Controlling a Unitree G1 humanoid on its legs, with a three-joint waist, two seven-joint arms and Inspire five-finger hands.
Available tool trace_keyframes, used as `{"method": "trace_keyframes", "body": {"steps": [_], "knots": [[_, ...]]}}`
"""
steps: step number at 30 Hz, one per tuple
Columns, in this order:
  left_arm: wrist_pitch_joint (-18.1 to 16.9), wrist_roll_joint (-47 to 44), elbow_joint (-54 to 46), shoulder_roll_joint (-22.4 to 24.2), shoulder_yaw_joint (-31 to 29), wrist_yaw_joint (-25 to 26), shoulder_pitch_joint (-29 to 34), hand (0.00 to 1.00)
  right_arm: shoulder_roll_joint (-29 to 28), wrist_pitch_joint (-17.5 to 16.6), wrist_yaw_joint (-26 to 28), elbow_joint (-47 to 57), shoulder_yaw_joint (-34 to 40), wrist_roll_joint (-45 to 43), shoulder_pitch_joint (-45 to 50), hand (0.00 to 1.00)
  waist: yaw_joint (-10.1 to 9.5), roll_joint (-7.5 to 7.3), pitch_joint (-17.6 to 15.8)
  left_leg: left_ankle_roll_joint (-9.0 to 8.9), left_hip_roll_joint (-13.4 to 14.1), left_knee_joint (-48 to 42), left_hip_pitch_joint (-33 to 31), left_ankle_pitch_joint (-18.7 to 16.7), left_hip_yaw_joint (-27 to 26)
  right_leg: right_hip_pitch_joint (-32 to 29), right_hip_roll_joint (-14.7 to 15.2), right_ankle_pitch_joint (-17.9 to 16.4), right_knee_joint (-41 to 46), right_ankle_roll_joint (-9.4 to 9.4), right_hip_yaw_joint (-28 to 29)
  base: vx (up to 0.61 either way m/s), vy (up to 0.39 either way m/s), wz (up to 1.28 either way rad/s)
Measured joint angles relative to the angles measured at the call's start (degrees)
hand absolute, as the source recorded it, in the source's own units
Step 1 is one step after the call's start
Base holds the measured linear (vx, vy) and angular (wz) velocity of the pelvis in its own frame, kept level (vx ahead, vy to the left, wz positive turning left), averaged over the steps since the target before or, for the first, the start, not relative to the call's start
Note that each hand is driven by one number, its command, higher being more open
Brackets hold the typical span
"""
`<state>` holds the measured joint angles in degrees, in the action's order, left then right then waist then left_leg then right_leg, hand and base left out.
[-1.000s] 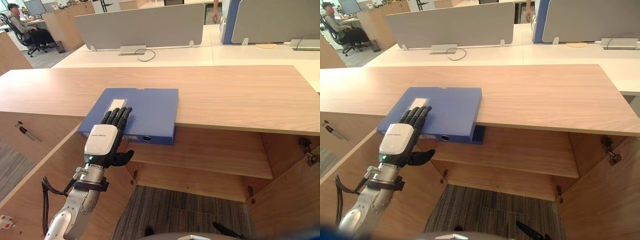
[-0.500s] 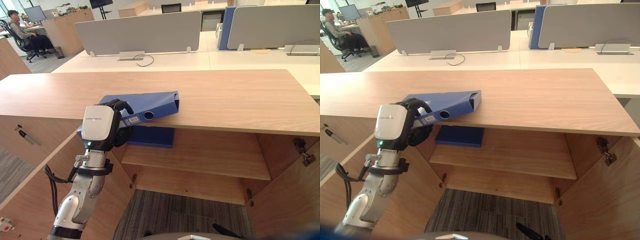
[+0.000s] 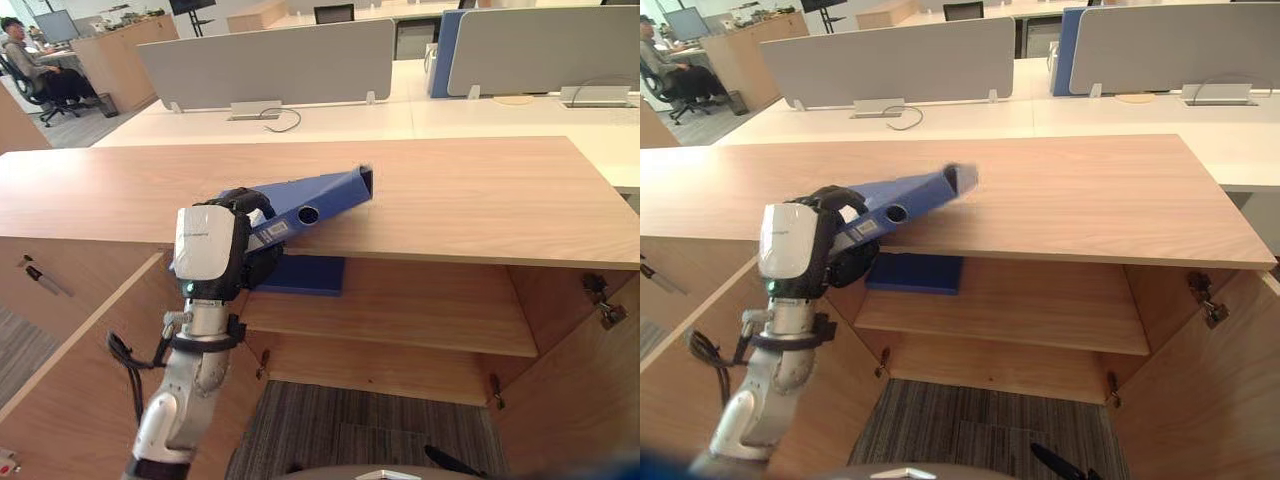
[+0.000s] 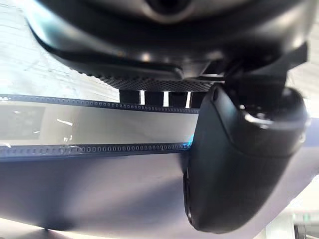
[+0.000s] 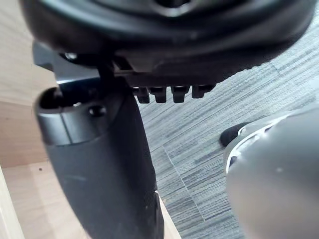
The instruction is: Walk over to the cabinet, pick up the folder, carry it to the office cabinet, place the folder inside the office cabinet, then close the office cabinet door
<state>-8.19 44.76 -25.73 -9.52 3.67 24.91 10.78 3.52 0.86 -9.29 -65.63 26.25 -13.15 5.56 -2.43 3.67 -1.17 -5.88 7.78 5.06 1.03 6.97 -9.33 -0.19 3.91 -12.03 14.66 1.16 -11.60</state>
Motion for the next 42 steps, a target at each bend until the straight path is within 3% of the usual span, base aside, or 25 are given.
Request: {"method": "trace_keyframes", "body": {"steps": [4, 5, 9, 13, 15, 16, 19, 21, 26, 30, 34, 42], "knots": [[-3.4, -22.11, -3.66, 5.74, 1.56, -2.24, 4.0, 0.0, -1.67, -1.08, -1.04, 3.87, -1.79, -5.47, 2.06, 1.0, -0.11, -0.33, -0.2, 0.01, 0.05, -0.03, 1.5, -0.01, -2.61, -0.78, 0.0, 0.02, 1.32, 0.0, 2.78, -0.03, 0.023, -0.4], [-4.45, -37.58, -4.65, 7.43, 1.16, -5.84, 5.88, 0.0, -3.18, -1.91, -1.27, 10.02, -3.08, -9.81, 4.56, 1.0, 0.08, -0.31, -0.51, 0.4, 0.23, -0.06, 2.14, -0.44, -4.82, -1.93, -0.03, 0.01, 2.0, 0.04, 4.8, -0.09, 0.045, -0.57], [-4.28, -62.09, -4.42, 10.09, 0.08, -11.65, 11.48, 0.0, -7.39, -4.54, -1.56, 22.92, -5.24, -17.44, 10.55, 1.0, 1.19, -1.23, -1.21, 0.63, 0.65, -1.76, 2.32, -2.45, -8.65, -3.6, -0.4, -0.07, 2.95, 0.57, 8.22, -0.06, 0.038, -0.53], [-3.76, -74.97, -4.11, 12.97, -1.18, -12.81, 15.22, 0.0, -9.14, -5.54, -4.45, 44.06, -10.99, -23.13, 19.59, 1.0, 1.85, -1.94, -3.16, 0.53, 0.19, -2.3, 3.24, -3.84, -13.38, -6.02, -0.47, -0.15, 4.83, 1.29, 12.74, -0.02, 0.052, -0.56], [-3.77, -77.05, -4.11, 13.27, -1.25, -12.87, 15.38, 0.0, -9.47, -5.61, -6.31, 51.18, -12.34, -22.48, 21.14, 1.0, 2.02, -2.12, -3.44, 0.59, 0.06, -2.24, 3.25, -4.05, -14.93, -7.43, -0.32, -0.34, 5.89, 1.63, 14.26, 0.01, 0.052, -0.55], [-3.75, -78.46, -4.12, 13.36, -1.0, -13.03, 15.43, 0.0, -10.1, -5.49, -9.71, 62.16, -14.52, -16.5, 22.7, 1.0, 2.61, -2.16, -3.82, 0.44, -0.3, -2.24, 3.8, -4.14, -17.22, -8.67, -0.27, -0.51, 6.99, 1.95, 16.42, 0.02, 0.044, -0.62], [-3.76, -78.55, -4.12, 13.39, -0.32, -13.31, 15.31, 0.0, -10.52, -4.52, -12.33, 75.42, -17.63, -8.14, 23.54, 1.0, 3.47, -2.15, -3.85, 0.19, -0.39, -2.26, 4.97, -4.61, -19.98, -8.9, -0.75, -0.53, 7.47, 2.09, 18.72, 0.04, 0.028, -0.55], [-3.5, -78.54, -4.12, 13.3, 1.22, -13.8, 15.35, 0.0, -10.09, -3.67, -13.55, 85.92, -20.4, 2.1, 23.7, 1.0, 3.7, -2.11, -3.89, -0.05, -0.08, -2.27, 6.08, -5.08, -22.06, -8.87, -1.55, -0.5, 7.49, 2.26, 20.57, 0.05, 0.006, -0.44], [-2.35, -78.39, -4.11, 12.68, 2.76, -14.51, 15.31, 0.0, -9.64, -3.64, -14.72, 98.02, -22.52, 13.59, 23.13, 1.0, 3.96, -2.03, -3.84, -0.53, 0.37, -2.5, 6.92, -5.73, -23.37, -8.54, -2.54, -0.46, 7.22, 2.46, 21.59, 0.02, -0.01, -0.18], [-2.31, -77.83, -2.75, 11.71, 2.66, -16.26, 13.4, 0.0, -7.43, -3.67, -13.7, 100.19, -22.99, 15.48, 18.12, 1.0, 4.05, -1.62, -3.71, -0.71, 0.46, -2.61, 7.64, -5.86, -23.36, -7.52, -2.75, -0.06, 6.67, 3.06, 22.02, 0.0, -0.005, -0.04], [-2.14, -75.4, 0.85, 8.7, 2.25, -19.44, 8.82, 0.0, -1.77, -5.64, -10.51, 98.42, -22.66, 14.89, 6.69, 1.0, 4.03, -0.32, -2.97, -0.52, 0.37, -2.61, 7.61, -6.13, -22.82, -6.63, -2.91, 1.43, 4.59, 4.16, 22.3, -0.05, 0.006, 0.0], [-1.32, -72.16, 3.42, 5.26, -1.11, -23.89, 3.0, 0.0, 7.59, -6.9, 1.35, 89.24, -21.94, -0.1, -3.11, 1.0, 4.02, -0.11, -2.85, 0.24, -0.15, -3.41, 6.68, -6.15, -20.99, -4.95, -1.87, 4.02, 1.19, 4.19, 21.76, -0.06, 0.018, 0.07]]}}
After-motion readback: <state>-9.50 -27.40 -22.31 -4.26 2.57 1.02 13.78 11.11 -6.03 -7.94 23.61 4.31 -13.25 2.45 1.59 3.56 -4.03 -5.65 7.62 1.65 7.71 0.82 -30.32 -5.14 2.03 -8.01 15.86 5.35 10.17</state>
